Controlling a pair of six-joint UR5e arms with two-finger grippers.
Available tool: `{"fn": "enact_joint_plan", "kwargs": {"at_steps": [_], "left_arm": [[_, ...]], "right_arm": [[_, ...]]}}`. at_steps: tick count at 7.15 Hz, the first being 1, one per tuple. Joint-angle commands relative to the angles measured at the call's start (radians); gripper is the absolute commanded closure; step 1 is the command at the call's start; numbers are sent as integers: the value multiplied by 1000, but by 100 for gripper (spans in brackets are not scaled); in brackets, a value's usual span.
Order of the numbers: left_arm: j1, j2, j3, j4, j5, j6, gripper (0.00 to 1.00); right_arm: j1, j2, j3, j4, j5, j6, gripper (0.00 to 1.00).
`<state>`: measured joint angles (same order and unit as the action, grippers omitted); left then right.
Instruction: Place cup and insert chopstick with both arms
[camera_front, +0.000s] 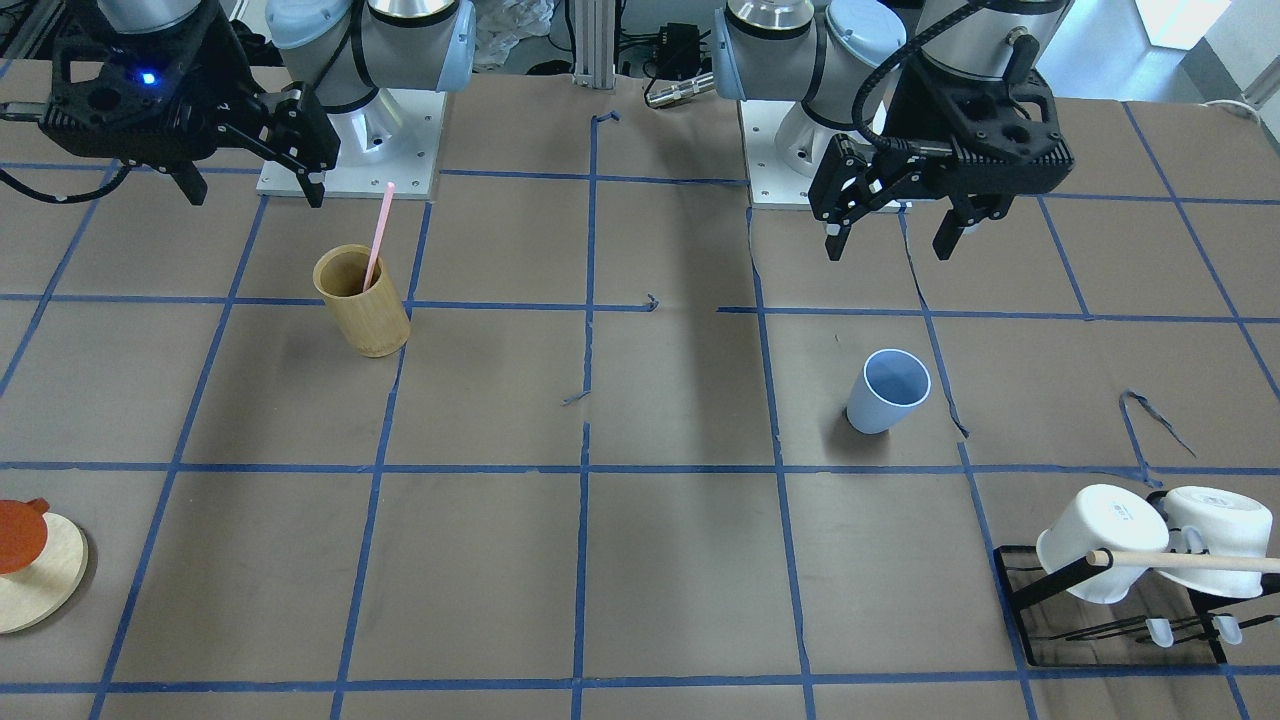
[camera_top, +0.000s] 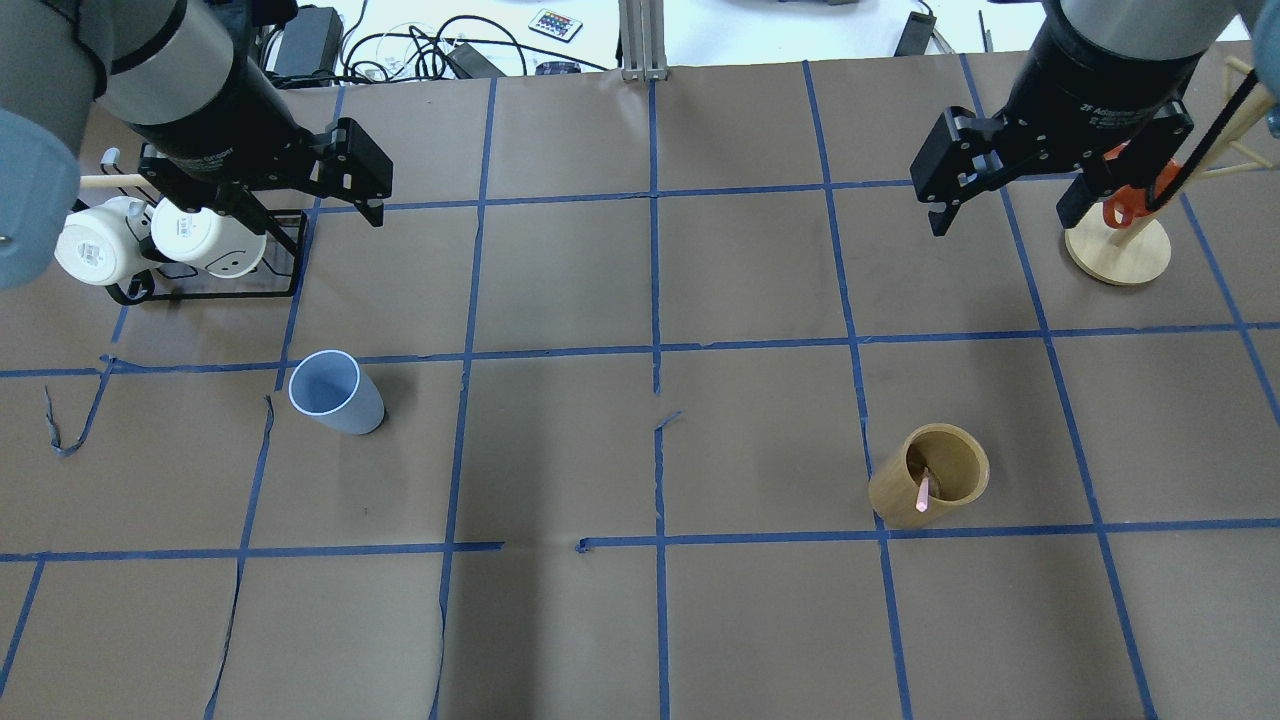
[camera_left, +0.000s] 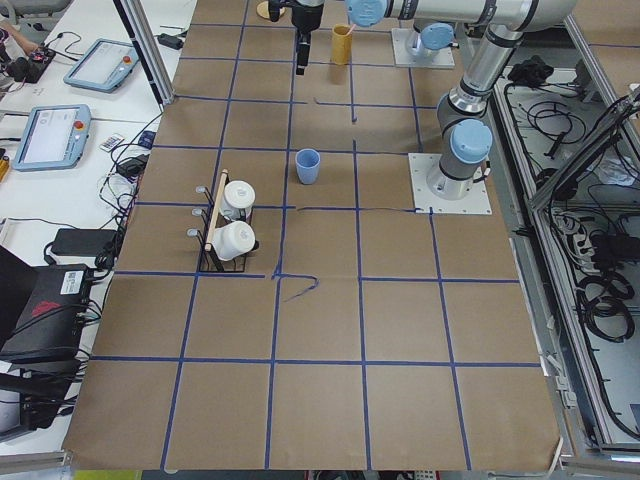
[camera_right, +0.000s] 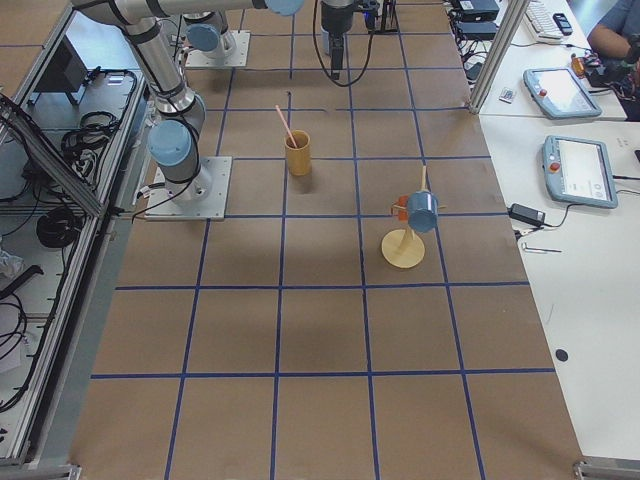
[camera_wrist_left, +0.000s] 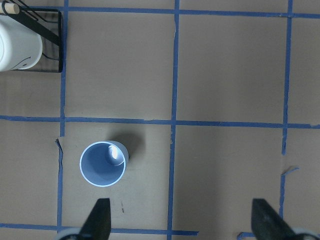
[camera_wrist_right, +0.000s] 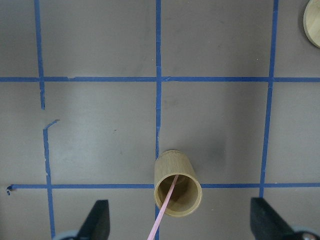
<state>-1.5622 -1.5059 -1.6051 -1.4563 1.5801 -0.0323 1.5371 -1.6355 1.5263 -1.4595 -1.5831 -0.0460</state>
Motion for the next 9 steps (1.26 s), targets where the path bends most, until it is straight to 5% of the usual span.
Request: {"fn": "enact_joint_plan", "kwargs": {"at_steps": [1,9], "left_arm": [[1,-4,-9,2,-2,0,0],[7,-5,-10,-9,0,8,0]], "right_arm": [[0,3,2,2,0,0,0],[-24,5,2,86,11,3,0]]}}
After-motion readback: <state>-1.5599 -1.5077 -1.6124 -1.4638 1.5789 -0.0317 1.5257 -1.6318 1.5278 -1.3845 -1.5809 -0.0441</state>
